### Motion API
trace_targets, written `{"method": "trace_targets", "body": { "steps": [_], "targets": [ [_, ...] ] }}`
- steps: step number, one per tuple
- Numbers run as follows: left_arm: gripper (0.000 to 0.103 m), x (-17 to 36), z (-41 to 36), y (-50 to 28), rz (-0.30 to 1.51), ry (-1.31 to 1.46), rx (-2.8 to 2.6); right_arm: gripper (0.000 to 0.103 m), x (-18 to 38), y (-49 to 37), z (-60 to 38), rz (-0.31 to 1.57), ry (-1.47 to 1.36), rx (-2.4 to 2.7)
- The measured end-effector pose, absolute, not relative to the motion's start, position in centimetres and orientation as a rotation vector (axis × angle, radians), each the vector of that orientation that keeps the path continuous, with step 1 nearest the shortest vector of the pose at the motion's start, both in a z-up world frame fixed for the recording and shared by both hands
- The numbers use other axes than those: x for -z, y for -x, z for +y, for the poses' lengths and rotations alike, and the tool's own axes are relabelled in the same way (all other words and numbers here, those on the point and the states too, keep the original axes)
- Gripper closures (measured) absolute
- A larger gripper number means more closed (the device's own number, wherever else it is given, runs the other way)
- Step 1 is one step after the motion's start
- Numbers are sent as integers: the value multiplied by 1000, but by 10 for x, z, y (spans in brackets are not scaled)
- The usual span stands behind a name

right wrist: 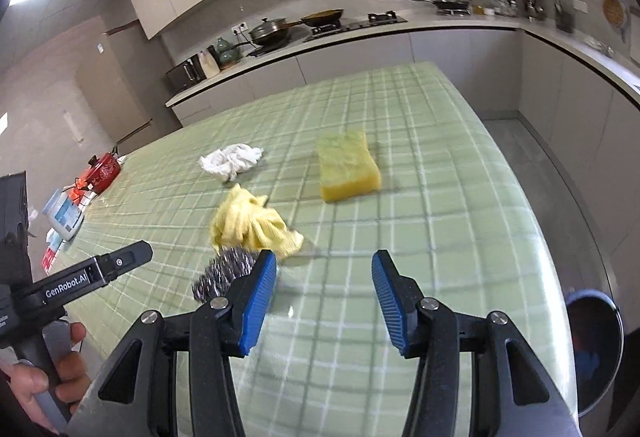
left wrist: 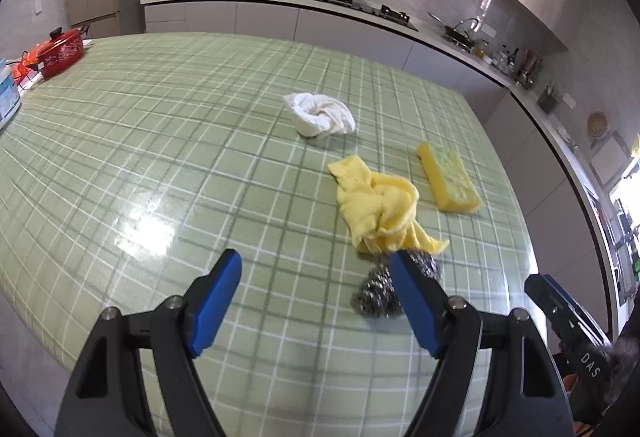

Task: Collect trash
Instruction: 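Move both open tools back toward the steel wool and yellow cloth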

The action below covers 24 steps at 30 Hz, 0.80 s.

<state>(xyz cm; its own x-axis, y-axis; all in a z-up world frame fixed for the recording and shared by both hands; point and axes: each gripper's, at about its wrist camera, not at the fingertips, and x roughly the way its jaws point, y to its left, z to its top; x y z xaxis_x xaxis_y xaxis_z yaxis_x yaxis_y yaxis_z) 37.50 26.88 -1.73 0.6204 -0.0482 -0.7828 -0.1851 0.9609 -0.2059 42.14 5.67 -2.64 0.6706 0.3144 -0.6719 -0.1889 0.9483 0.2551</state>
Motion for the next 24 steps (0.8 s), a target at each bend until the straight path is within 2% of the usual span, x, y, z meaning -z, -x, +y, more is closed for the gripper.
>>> {"method": "trace_targets", "body": {
  "steps": [14,24],
  "targets": [
    [25,9,261,-410,907,232,-91,50,29,-460,46,796,-214,-301],
    [25,9,285,-431,916,218,-21,50,26,-470,69,793,-216,-239]
  ]
}}
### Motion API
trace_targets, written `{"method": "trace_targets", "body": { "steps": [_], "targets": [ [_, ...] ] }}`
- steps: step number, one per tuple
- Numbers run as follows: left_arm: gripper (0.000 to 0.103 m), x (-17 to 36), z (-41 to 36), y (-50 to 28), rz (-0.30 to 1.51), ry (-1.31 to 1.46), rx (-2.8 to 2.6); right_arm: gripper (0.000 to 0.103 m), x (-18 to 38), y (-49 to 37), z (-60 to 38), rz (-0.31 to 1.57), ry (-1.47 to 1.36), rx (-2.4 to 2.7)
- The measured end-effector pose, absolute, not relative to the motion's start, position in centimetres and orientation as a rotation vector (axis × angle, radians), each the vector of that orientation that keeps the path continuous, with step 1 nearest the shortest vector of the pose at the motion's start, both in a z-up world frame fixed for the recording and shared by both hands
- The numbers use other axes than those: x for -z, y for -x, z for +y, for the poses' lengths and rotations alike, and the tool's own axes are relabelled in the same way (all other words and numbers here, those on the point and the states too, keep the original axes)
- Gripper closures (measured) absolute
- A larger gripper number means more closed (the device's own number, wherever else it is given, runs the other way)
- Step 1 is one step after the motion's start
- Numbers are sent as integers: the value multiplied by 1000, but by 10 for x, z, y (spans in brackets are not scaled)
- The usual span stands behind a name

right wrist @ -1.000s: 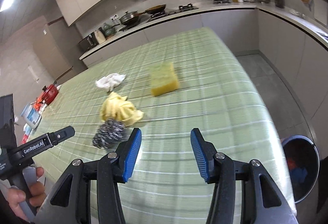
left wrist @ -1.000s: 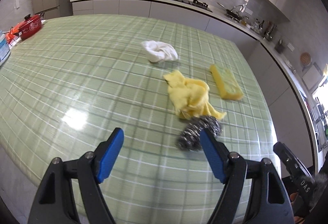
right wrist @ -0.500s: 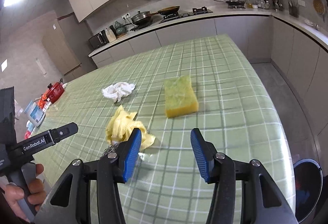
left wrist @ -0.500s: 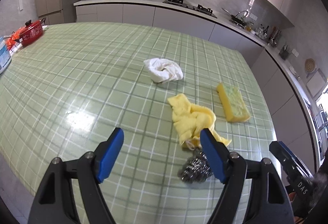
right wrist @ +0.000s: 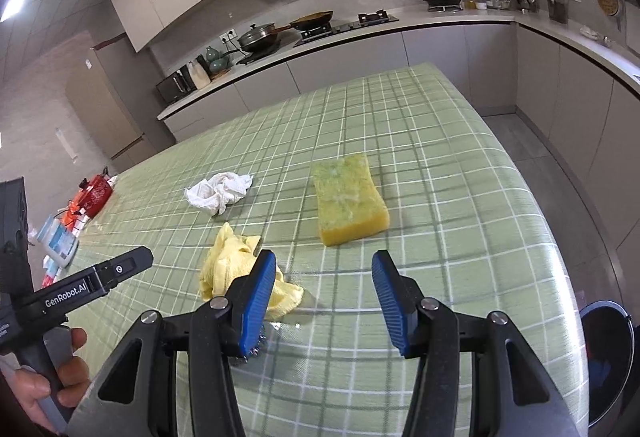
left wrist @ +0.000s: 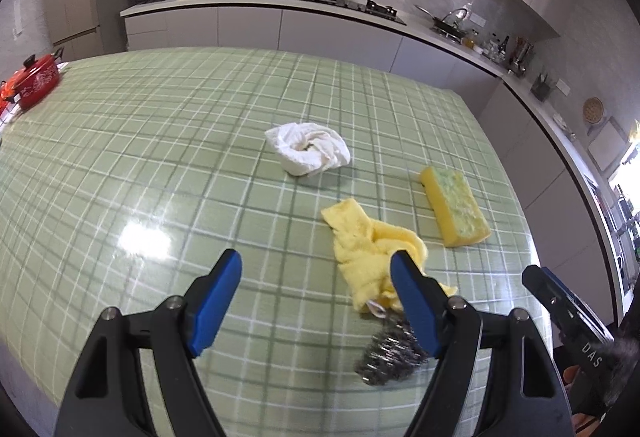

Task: Collect trash
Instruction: 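Move both open tools back toward the steel wool and yellow cloth, then grasp the steel wool scrubber with the right tool and lift it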

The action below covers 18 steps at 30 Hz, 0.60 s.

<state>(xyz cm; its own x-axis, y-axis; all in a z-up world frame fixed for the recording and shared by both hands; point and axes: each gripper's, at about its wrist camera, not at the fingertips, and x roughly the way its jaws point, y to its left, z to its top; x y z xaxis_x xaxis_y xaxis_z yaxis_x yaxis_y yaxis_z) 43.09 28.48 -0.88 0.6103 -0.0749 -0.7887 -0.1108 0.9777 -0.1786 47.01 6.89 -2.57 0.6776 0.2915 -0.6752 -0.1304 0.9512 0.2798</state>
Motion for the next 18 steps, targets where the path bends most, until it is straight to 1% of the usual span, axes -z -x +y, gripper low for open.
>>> {"method": "trace_targets", "body": {
  "steps": [6,10,18],
  "targets": [
    [25,11,322,-442,920,226,-22,50,41,-482,100,853,-227,-214],
    [25,17,339,-449,933,236,-13,50,44,-486,119,856,-214,-207],
    [25,22,340,-460,948,227,25,50,46,-477,130,871,-219,-204]
  ]
}}
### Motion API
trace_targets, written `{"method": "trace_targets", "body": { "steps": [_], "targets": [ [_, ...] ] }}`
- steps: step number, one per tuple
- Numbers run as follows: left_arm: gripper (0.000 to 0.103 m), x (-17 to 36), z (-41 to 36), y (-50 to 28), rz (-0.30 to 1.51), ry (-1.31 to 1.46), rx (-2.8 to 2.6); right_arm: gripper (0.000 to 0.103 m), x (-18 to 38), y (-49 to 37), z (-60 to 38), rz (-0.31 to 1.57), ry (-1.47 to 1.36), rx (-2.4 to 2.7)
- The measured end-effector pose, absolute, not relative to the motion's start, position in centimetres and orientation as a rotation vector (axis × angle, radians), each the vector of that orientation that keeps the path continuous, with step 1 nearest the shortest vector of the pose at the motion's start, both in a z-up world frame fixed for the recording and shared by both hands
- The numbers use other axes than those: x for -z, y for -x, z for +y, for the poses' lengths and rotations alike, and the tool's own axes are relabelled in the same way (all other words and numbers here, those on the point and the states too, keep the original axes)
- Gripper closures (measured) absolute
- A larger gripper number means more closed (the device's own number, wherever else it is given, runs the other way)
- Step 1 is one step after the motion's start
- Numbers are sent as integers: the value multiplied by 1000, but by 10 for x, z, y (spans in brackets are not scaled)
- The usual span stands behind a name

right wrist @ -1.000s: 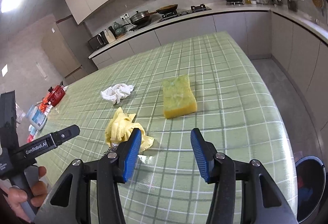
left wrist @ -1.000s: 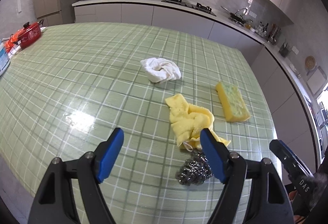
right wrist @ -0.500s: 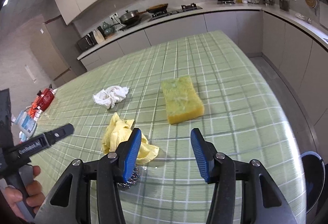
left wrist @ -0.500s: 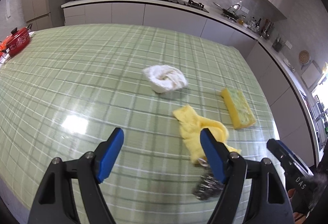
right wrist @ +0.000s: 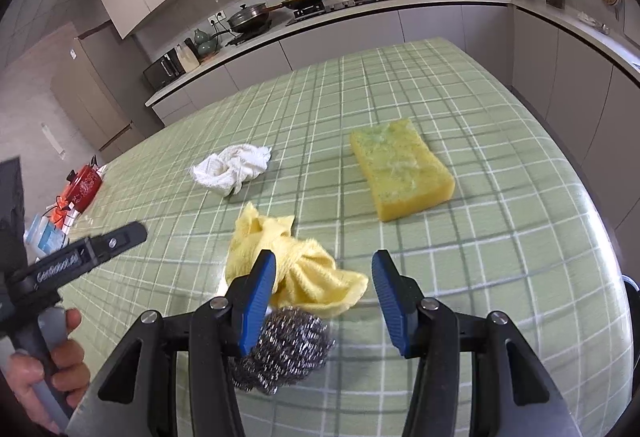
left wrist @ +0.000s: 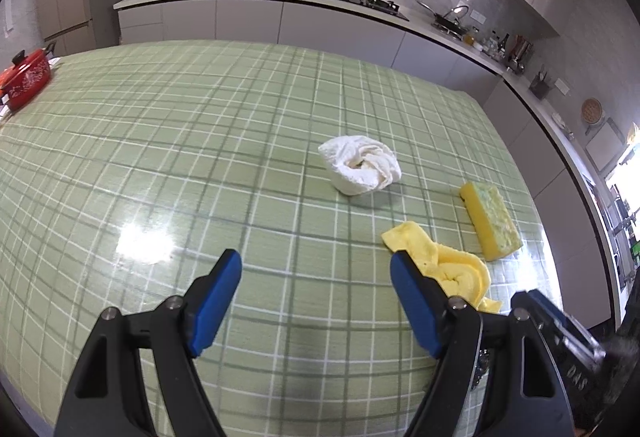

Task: Collect trash
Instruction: 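Grasp the steel wool scrubber with the right tool and lift it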

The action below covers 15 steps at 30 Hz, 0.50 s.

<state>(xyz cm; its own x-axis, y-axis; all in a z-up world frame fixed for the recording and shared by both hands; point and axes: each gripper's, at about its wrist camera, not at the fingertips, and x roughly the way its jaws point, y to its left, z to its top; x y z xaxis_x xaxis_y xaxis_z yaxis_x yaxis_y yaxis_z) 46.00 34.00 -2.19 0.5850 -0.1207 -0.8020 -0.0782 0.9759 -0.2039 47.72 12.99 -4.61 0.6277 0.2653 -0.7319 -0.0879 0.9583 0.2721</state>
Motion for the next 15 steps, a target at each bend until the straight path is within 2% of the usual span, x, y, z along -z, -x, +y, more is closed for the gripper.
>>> {"method": "trace_targets", "body": {
  "steps": [15],
  "targets": [
    [25,29,325,-446,973,181,71,50,65,-449,160,931,-224,-263]
  ]
}}
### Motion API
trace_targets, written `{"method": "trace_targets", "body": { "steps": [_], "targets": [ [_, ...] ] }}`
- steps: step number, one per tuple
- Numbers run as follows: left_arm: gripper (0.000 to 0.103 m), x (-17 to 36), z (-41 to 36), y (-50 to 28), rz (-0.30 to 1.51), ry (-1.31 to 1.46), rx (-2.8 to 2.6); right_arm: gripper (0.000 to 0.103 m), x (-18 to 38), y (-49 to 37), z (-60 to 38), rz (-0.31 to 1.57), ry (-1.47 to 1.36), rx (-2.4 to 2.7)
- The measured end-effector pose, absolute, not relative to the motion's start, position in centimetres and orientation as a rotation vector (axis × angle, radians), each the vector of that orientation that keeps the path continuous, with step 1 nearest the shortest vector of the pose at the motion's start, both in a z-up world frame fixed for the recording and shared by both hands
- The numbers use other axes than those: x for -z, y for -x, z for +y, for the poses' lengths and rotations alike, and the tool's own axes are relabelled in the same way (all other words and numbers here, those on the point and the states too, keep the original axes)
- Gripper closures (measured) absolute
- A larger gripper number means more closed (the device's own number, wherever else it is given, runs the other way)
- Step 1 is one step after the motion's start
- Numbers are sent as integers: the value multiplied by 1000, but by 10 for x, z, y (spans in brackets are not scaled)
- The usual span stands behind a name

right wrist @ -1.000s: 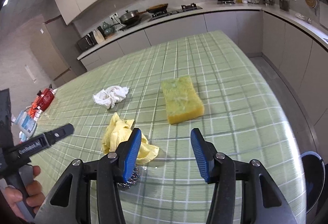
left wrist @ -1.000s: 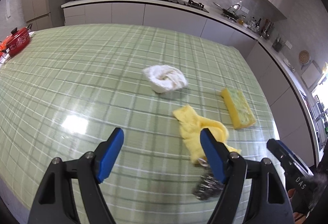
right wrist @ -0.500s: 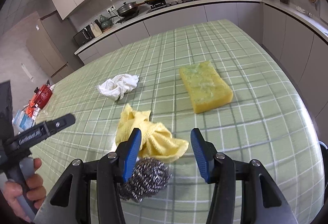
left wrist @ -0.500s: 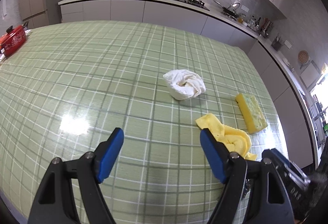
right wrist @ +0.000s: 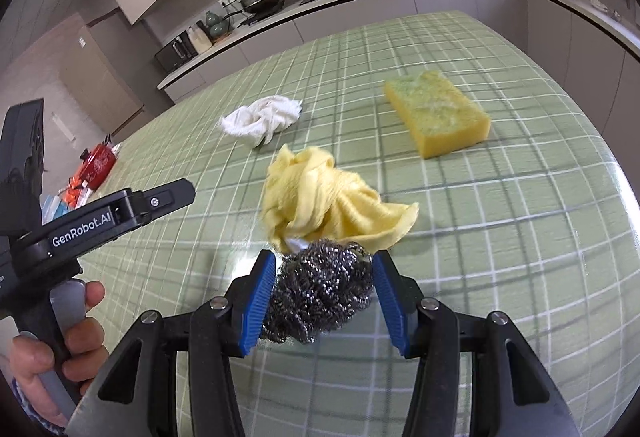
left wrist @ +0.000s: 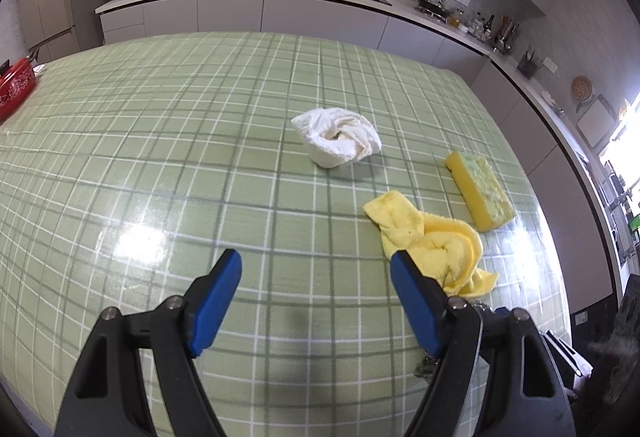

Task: Collect trash
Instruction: 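Grasp the steel wool scrubber with the right tool and lift it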

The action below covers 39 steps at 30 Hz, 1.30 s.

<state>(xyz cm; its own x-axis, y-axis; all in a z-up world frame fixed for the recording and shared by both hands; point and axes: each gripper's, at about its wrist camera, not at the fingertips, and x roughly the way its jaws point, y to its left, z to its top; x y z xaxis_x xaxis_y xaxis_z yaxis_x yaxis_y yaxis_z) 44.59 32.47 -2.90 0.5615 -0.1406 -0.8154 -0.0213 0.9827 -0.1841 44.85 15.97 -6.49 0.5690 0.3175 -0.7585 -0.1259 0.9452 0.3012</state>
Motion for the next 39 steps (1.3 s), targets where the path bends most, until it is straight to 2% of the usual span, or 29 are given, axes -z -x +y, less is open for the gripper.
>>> {"method": "trace_targets", "body": {
  "steps": [23,39],
  "targets": [
    [25,43,329,-425,999,149,61,50,45,-429,144,843,-209,-191],
    [25,42,326,-407,1002,128,58,50,49,-429,151,864,-213,-211]
  ]
}}
